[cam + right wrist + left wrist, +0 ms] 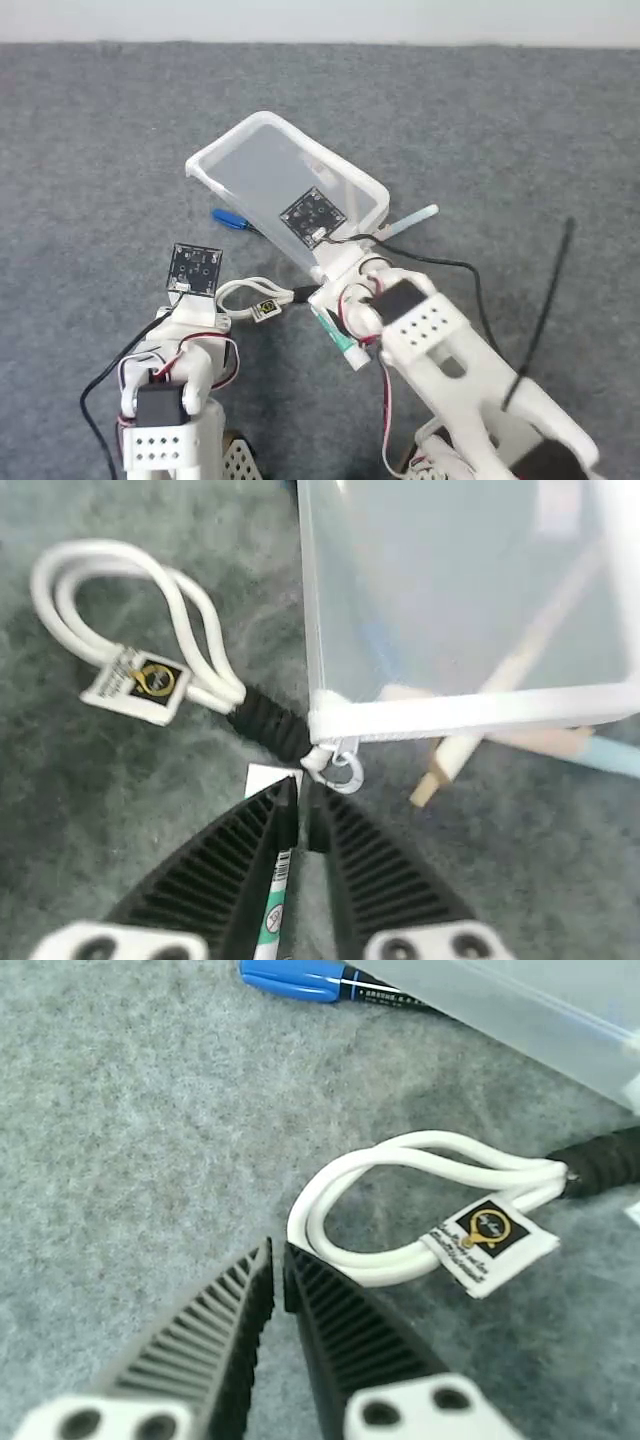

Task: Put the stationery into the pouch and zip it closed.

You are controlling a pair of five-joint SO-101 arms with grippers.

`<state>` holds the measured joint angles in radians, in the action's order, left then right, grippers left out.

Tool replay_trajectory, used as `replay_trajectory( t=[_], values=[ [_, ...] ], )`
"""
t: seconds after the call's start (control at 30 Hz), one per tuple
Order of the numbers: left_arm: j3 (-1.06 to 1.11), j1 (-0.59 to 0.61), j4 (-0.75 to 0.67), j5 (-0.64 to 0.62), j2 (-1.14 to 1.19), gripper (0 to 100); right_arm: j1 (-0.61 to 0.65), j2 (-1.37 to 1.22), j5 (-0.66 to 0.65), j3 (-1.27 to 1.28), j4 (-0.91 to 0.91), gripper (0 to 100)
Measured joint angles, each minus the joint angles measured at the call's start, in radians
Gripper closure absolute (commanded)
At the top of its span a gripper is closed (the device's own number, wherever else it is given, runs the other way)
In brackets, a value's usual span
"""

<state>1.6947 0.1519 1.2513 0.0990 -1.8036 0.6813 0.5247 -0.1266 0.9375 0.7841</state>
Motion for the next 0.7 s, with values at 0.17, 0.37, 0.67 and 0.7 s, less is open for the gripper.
replay_trajectory(
  t=[0.17,0.37,0.67,0.7],
  values=[
    [0.000,0.000,0.000,0.000,0.000,99,0.000,-0.095,0.000,-0.031,-0.028,98.7],
    [0.000,0.000,0.000,0.000,0.000,99,0.000,-0.233,0.000,-0.098,-0.074,98.6],
    [0.000,0.000,0.000,0.000,0.000,99,-0.057,-0.471,0.000,-0.313,-0.075,98.6],
    [0.000,0.000,0.000,0.000,0.000,99,-0.063,-0.494,0.000,-0.342,-0.075,98.5]
  ],
)
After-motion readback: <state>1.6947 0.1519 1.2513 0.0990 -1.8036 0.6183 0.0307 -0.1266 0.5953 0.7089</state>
